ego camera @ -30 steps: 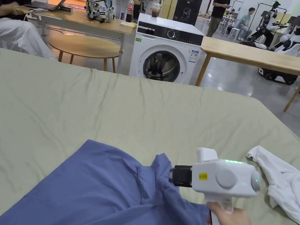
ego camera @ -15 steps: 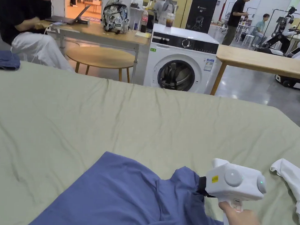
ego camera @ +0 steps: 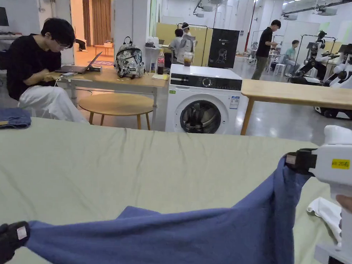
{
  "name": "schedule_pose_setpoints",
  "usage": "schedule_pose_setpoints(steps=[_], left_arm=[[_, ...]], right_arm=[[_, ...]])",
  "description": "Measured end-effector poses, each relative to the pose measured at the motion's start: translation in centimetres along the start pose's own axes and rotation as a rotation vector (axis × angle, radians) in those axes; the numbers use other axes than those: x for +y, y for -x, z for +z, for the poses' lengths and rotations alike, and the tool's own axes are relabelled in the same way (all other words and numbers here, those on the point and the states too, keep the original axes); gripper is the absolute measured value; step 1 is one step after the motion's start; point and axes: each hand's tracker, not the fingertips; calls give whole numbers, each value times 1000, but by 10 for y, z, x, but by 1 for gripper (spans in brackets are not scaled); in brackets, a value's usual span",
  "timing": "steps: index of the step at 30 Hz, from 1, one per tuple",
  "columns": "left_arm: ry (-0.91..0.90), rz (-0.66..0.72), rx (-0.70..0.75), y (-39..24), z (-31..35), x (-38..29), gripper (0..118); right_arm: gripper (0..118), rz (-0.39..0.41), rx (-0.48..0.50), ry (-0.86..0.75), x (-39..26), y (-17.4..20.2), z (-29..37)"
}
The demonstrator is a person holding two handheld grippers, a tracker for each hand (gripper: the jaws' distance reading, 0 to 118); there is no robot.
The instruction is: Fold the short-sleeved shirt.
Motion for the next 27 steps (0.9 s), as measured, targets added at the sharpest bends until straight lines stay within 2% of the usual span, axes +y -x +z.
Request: schedule_pose_setpoints(steps=[4, 8, 10, 13, 17, 20, 24, 27], left_arm=[[-81, -63, -37, -16, -18, 75, 2], [-116, -161, -39, -37, -44, 140, 2], [-131, -168, -37, -41, -61, 168, 2], [-167, -190, -32, -53, -81, 211, 2], [-170, -201, -9, -72, -111, 268, 2], [-180, -207, 75, -70, -141, 309, 2], [-236, -207, 67, -86, -139, 334, 1], [-254, -266, 110, -91, -143, 354, 1]], right_arm=[[0, 2, -22, -115, 49, 1, 35], [0, -11, -19, -178, 98, 6, 42], [0, 13, -41, -217, 121, 10, 35], [0, 92, -103, -258, 157, 26, 22], [0, 76, -91, -310, 194, 42, -2], [0, 75, -97, -328, 222, 51, -26], [0, 66, -112, -363, 254, 59, -49], [0, 146, -115, -379, 278, 66, -58]])
